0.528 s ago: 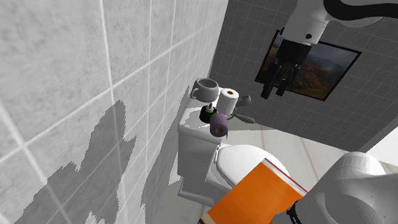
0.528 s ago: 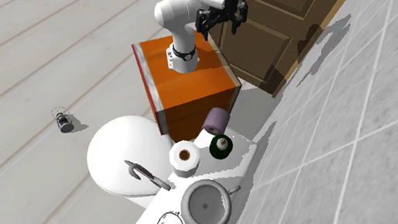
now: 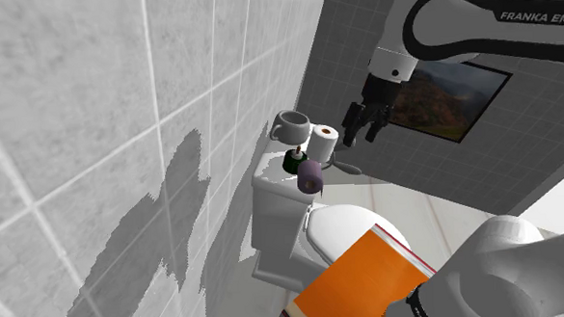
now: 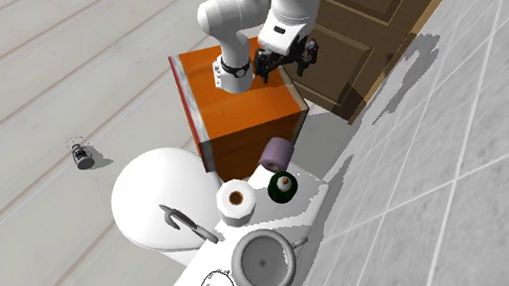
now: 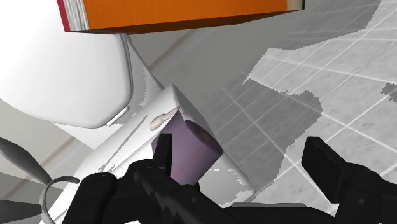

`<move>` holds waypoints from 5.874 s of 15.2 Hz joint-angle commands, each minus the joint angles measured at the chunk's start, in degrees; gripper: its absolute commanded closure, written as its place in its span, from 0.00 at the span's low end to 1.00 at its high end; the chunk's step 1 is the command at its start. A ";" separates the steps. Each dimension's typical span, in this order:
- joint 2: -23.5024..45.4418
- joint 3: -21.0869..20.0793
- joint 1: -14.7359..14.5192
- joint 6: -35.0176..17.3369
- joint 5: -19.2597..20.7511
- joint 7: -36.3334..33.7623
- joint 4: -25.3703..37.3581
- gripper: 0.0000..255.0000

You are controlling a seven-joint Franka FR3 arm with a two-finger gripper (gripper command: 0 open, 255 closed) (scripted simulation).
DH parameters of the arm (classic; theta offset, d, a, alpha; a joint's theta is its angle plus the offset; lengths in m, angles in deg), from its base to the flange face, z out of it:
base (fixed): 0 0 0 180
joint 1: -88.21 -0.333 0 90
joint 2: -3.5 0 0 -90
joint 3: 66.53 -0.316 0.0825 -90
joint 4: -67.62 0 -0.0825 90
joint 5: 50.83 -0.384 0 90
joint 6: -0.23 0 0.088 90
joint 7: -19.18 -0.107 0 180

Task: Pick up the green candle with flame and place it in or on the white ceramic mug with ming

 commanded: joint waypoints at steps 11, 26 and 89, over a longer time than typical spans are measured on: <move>21.54 0.40 1.35 -21.39 1.84 -1.21 2.32 0.00; 40.40 1.13 2.26 -36.08 2.55 -1.97 7.78 0.00; 58.46 4.01 7.30 -2.24 0.21 5.69 59.58 1.00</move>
